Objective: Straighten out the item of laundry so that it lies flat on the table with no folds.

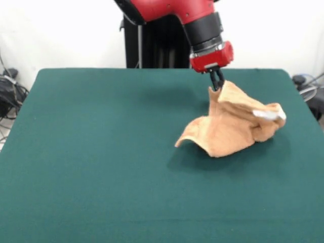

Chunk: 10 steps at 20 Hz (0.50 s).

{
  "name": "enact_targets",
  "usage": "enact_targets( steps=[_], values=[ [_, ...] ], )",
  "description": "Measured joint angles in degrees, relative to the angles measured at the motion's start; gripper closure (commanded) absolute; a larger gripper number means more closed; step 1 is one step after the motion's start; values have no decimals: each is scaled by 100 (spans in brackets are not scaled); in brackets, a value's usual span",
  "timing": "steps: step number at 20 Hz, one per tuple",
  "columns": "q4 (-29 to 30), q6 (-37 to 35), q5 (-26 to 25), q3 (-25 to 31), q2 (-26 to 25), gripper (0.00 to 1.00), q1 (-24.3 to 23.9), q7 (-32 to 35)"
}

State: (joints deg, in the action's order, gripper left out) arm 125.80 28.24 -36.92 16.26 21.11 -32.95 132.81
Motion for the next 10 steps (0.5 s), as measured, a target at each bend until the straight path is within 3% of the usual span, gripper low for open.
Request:
enact_targets(
  steps=[10],
  values=[
    [1,283,-697,-386,-512,100,-57,0]
  ],
)
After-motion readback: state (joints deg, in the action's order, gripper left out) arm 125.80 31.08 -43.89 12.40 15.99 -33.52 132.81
